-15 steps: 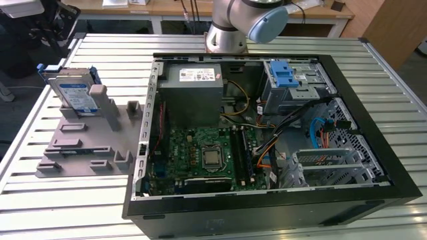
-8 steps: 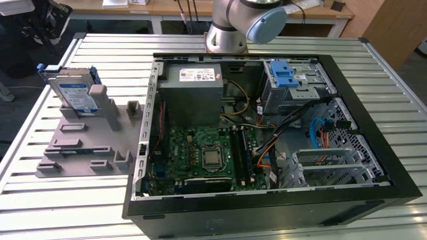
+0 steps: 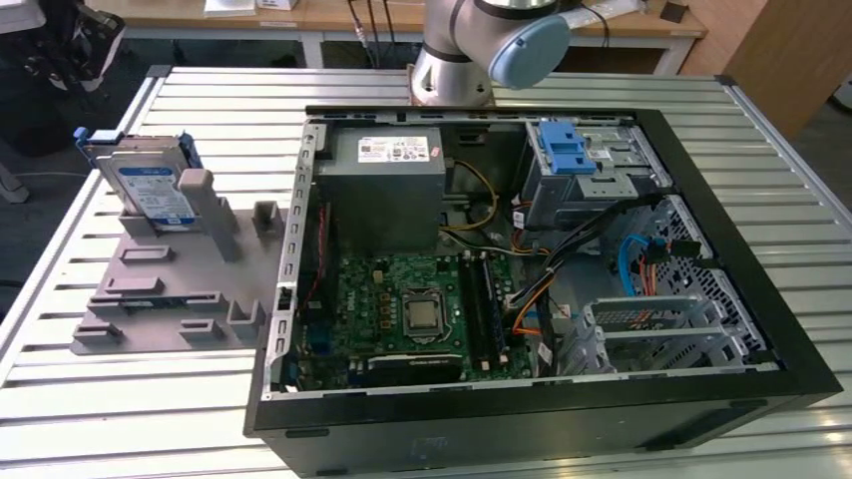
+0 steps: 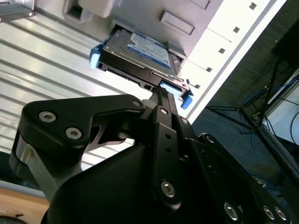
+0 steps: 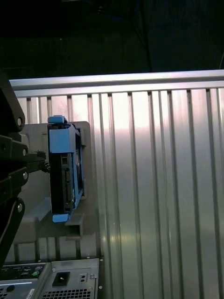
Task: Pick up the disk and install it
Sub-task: 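Reach for the disk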
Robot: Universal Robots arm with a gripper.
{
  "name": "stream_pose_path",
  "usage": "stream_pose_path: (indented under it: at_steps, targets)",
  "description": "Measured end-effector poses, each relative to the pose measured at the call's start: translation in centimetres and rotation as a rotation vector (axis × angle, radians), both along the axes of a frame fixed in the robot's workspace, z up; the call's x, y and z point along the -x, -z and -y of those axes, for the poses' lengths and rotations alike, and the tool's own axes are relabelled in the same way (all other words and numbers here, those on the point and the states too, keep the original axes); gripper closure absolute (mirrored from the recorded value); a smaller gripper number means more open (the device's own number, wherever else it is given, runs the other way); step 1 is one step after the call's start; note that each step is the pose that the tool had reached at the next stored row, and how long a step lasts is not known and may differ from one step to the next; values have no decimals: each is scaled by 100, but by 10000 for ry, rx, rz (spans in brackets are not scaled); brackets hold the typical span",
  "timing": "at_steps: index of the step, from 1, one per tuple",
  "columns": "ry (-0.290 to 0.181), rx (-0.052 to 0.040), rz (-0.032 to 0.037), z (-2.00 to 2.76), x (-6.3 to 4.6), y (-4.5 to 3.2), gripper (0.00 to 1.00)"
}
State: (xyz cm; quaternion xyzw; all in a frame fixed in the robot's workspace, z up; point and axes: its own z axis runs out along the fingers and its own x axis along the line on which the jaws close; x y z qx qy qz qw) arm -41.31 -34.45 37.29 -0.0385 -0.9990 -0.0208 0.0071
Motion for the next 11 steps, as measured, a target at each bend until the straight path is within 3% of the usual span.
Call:
stream_pose_path:
  at_steps: [5, 11]
  targets:
    - [0, -1, -7, 0, 84, 25, 89]
    - [-1, 0, -10, 0, 88, 27, 89]
